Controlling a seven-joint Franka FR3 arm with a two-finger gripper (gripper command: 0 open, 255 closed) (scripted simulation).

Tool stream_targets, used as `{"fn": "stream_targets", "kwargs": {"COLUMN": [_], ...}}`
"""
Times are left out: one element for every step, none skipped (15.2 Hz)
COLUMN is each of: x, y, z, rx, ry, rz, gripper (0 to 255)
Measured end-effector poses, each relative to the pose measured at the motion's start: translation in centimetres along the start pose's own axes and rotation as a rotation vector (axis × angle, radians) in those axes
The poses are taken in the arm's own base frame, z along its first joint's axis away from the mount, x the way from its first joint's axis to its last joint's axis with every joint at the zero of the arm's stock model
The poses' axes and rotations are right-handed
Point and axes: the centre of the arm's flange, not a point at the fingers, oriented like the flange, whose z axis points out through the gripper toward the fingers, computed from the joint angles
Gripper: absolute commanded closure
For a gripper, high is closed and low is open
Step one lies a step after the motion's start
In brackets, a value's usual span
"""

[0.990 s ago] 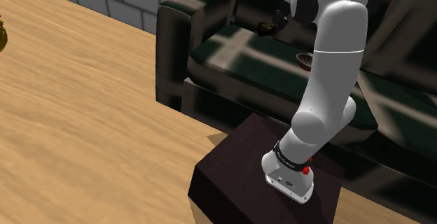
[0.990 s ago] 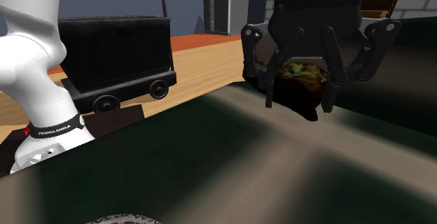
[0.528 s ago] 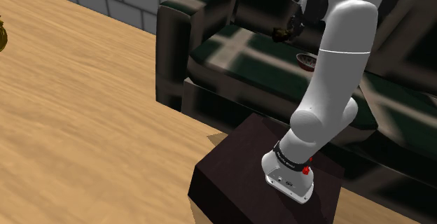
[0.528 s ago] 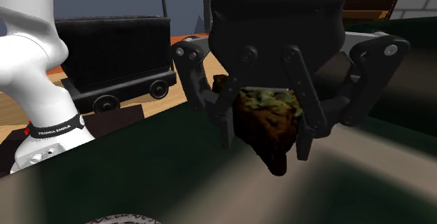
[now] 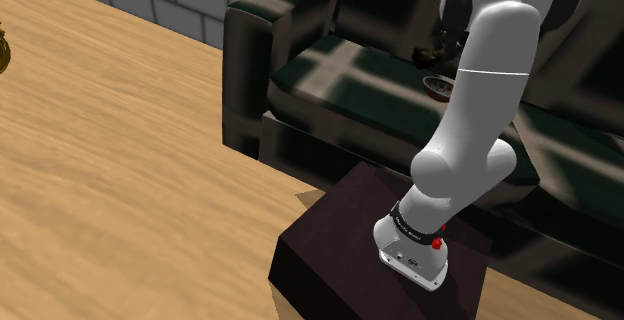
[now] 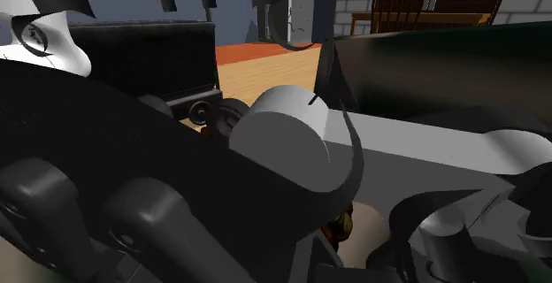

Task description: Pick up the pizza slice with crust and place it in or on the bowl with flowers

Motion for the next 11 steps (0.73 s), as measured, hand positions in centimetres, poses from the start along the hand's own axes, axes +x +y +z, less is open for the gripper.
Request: {"fn": "stream_targets", "kwargs": {"x": [-1.1, -2.5, -3.8, -4.6, -6.0, -7.3, -8.7, -9.4, -9.8, -9.9, -10.0], "y": [-0.6, -0.8, -1.4, -2.0, -2.3, -2.7, -3.1, -3.5, -3.6, -3.7, -3.8], "z": [0.1, -0.1, 0.0, -0.2, -0.1, -0.3, -0.7, -0.5, -0.1, 0.3, 0.8], "rx": [0.0, 0.0, 0.0, 0.0, 0.0, 0.0, 0.0, 0.0, 0.0, 0.0, 0.0], "ry": [0.0, 0.0, 0.0, 0.0, 0.0, 0.0, 0.0, 0.0, 0.0, 0.001, 0.001], "rz": [0.0, 0.0, 0.0, 0.0, 0.0, 0.0, 0.0, 0.0, 0.0, -0.001, -0.001], "gripper": [255, 255, 255, 255, 255, 255, 255, 255, 255, 255, 255]}}
